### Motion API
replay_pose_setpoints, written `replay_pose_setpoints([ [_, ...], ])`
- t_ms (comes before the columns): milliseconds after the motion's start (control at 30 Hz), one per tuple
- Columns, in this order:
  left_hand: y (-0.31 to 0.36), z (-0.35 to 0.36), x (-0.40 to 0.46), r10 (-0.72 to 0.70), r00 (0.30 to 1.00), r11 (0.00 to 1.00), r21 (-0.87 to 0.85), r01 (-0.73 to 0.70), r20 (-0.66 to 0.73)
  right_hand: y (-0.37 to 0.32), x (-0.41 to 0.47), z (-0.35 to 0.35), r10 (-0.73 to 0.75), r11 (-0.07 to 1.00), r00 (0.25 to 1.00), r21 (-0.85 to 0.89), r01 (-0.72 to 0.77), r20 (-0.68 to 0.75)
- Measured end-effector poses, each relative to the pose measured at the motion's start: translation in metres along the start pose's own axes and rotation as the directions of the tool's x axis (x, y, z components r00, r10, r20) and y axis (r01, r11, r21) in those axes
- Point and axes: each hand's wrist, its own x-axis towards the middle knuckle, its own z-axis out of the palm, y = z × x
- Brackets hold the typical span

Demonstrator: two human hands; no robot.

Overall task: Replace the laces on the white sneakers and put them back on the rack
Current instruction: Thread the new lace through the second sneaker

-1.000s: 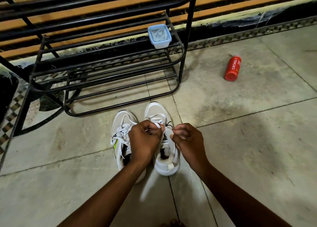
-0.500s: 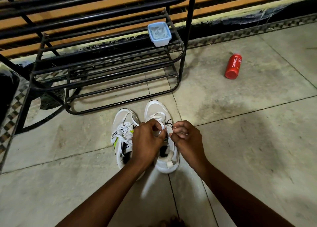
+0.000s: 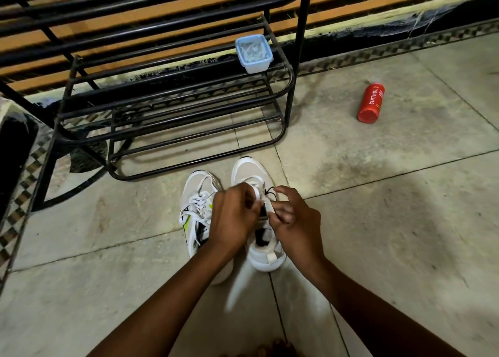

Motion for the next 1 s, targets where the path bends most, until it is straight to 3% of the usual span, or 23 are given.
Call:
replay_pose_setpoints([
  [67, 0.0, -0.003, 0.006, -0.131, 0.991, 0.982, -0.135, 0.133, 0.023, 0.001, -0.007, 0.002, -0.03, 0.999, 0.999, 0.033, 0.032, -0.045],
  [133, -0.001, -0.005, 0.01, -0.145, 0.987, 0.977, -0.15, 0.153, 0.062, 0.003, -0.009, 0.003, -0.067, 0.997, 0.995, 0.025, 0.069, -0.079],
  [233, -0.002, -0.005, 0.01, 0.042, 0.995, 0.999, -0.026, -0.04, 0.089, 0.006, -0.008, 0.001, -0.072, 0.997, 0.994, 0.033, 0.075, -0.08],
  [333, -0.006, -0.004, 0.01, 0.282, 0.947, 0.952, 0.081, -0.296, 0.152, 0.005, -0.004, -0.002, 0.015, 0.993, 0.998, 0.115, -0.009, -0.059],
  [400, -0.01, -0.003, 0.012, 0.324, 0.933, 0.936, 0.091, -0.34, 0.159, 0.004, -0.001, -0.003, 0.084, 0.971, 0.996, 0.227, -0.077, -0.022],
  [467, -0.012, -0.001, 0.013, 0.256, 0.959, 0.964, 0.039, -0.262, 0.123, 0.005, 0.001, -0.004, 0.097, 0.962, 0.995, 0.255, -0.092, -0.007],
  [567, -0.009, 0.002, 0.013, -0.02, 0.998, 0.993, -0.117, 0.028, 0.064, 0.005, 0.0, -0.001, 0.099, 0.961, 0.995, 0.261, -0.09, -0.022],
  [633, -0.007, 0.002, 0.015, -0.107, 0.993, 0.983, -0.147, 0.112, 0.044, 0.006, -0.003, 0.001, 0.102, 0.963, 0.994, 0.253, -0.089, -0.038],
  [733, -0.002, -0.001, 0.01, 0.067, 0.997, 0.998, -0.015, -0.067, 0.036, 0.005, -0.006, 0.003, 0.088, 0.97, 0.994, 0.232, -0.072, -0.058],
  [867, -0.001, 0.003, 0.005, 0.241, 0.955, 0.953, 0.143, -0.266, 0.17, 0.004, -0.007, 0.002, 0.082, 0.977, 0.993, 0.202, -0.064, -0.081],
  [933, -0.001, 0.005, 0.004, 0.248, 0.956, 0.957, 0.111, -0.267, 0.156, 0.005, -0.007, 0.001, 0.058, 0.992, 0.995, 0.118, -0.049, -0.077],
  [1000, -0.001, 0.004, 0.005, 0.097, 0.994, 0.995, -0.015, -0.096, 0.057, 0.006, -0.007, 0.003, 0.011, 1.0, 0.998, 0.005, -0.011, -0.07],
])
